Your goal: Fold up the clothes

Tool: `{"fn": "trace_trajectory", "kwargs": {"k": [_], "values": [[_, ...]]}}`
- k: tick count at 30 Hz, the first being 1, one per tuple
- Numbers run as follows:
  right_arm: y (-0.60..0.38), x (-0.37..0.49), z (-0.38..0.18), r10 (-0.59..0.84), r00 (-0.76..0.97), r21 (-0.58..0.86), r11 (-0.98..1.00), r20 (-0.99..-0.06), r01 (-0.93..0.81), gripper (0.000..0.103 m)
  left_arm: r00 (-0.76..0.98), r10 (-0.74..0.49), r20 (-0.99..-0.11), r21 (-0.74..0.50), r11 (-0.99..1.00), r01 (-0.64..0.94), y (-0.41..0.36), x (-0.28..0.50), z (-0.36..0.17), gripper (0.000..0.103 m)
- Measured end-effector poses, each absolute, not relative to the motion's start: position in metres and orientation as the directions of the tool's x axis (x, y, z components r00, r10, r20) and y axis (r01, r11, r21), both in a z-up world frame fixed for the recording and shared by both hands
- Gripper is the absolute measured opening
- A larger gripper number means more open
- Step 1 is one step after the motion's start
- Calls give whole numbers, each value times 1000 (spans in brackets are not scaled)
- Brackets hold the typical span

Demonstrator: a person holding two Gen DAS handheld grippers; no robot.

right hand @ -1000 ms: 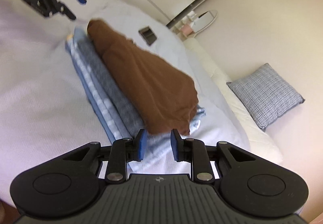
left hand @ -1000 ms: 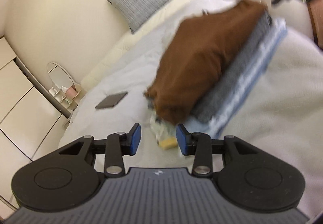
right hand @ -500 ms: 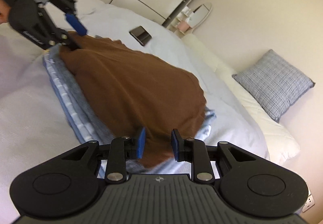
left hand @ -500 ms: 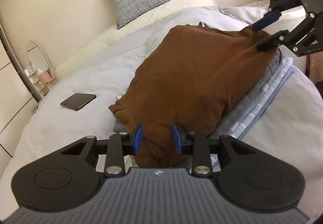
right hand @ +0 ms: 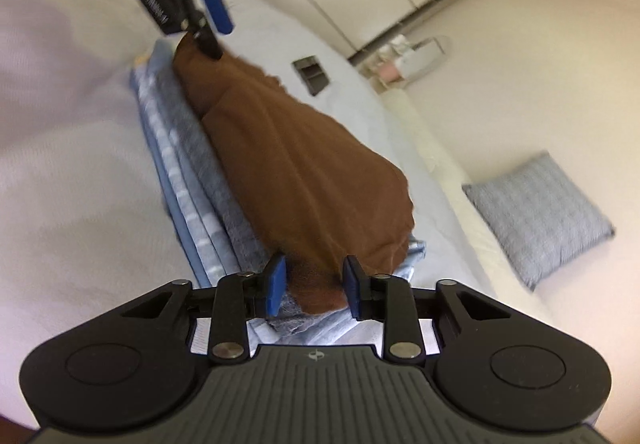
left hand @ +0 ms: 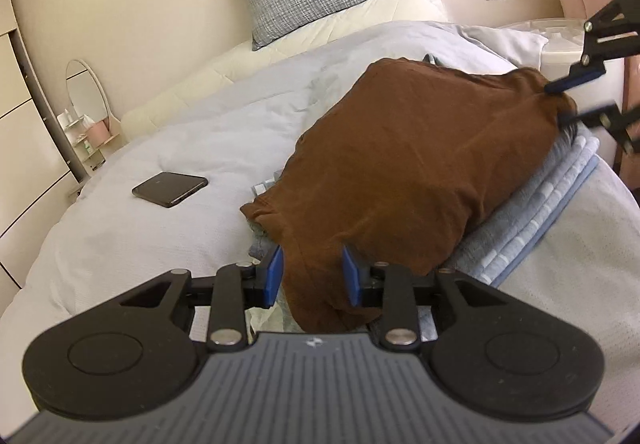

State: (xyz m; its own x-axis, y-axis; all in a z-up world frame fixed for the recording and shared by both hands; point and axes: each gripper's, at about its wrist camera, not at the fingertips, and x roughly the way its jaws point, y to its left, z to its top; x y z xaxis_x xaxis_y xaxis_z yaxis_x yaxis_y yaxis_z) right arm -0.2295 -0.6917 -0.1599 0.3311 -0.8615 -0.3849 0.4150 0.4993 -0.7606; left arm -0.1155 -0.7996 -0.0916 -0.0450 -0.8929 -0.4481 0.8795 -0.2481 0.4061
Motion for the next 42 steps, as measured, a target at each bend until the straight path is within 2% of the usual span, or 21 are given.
{"fn": "trace_trajectory", "kwargs": {"k": [1, 2, 3, 11, 14, 17, 19, 21, 25, 28, 30, 32, 35, 37, 39, 42], "values": [[-694, -230, -159, -860, 336, -767, 499, -383, 403, 8, -47, -896, -442, 402, -244, 882, -798, -116, -91, 27], [-695, -231, -157, -868, 337, -776, 483, -365, 406, 6, -48, -898, -438, 399, -242, 885, -796, -116, -92, 27], [-697, -232, -154, -876, 337, -784, 467, -346, 408, 5, -48, -895, -444, 399, -245, 884, -796, -118, -94, 26], [-704, -240, -173, -862, 320, -746, 502, -393, 437, 6, -39, -881, -472, 372, -239, 897, -789, -115, -107, 27], [-700, -242, -167, -866, 310, -738, 498, -393, 455, 16, -28, -882, -470, 349, -214, 912, -781, -110, -105, 28], [-692, -248, -159, -871, 297, -711, 491, -392, 504, 21, -17, -890, -455, 269, -156, 950, -763, -104, -102, 28], [-686, -254, -154, -874, 288, -685, 486, -392, 542, 26, -19, -896, -444, 207, -123, 971, -747, -105, -102, 35], [-678, -262, -149, -872, 287, -608, 484, -396, 629, 34, -14, -895, -446, 143, -86, 986, -731, -107, -106, 36], [-661, -270, -152, -841, 299, -385, 486, -452, 785, 38, 10, -871, -490, 39, -11, 999, -714, -112, -121, 44], [-651, -270, -158, -818, 304, -236, 459, -488, 857, 53, 26, -849, -528, 13, 23, 1000, -712, -119, -129, 59], [-649, -269, -159, -799, 310, -123, 426, -515, 896, 70, 27, -839, -543, -4, 35, 999, -713, -124, -132, 68], [-648, -268, -160, -784, 319, -37, 398, -532, 917, 78, 43, -834, -551, -4, 54, 999, -715, -128, -136, 84], [-649, -263, -162, -766, 325, 24, 375, -554, 927, 81, 77, -824, -562, 21, 78, 997, -718, -132, -141, 96], [-652, -260, -163, -763, 322, 34, 367, -561, 930, 88, 91, -817, -569, 33, 87, 996, -719, -133, -144, 102], [-654, -258, -165, -760, 321, 44, 361, -565, 932, 95, 89, -810, -579, 29, 89, 996, -721, -132, -148, 102], [-660, -257, -170, -754, 323, 57, 357, -572, 933, 98, 83, -800, -594, 18, 90, 996, -724, -131, -154, 103]]}}
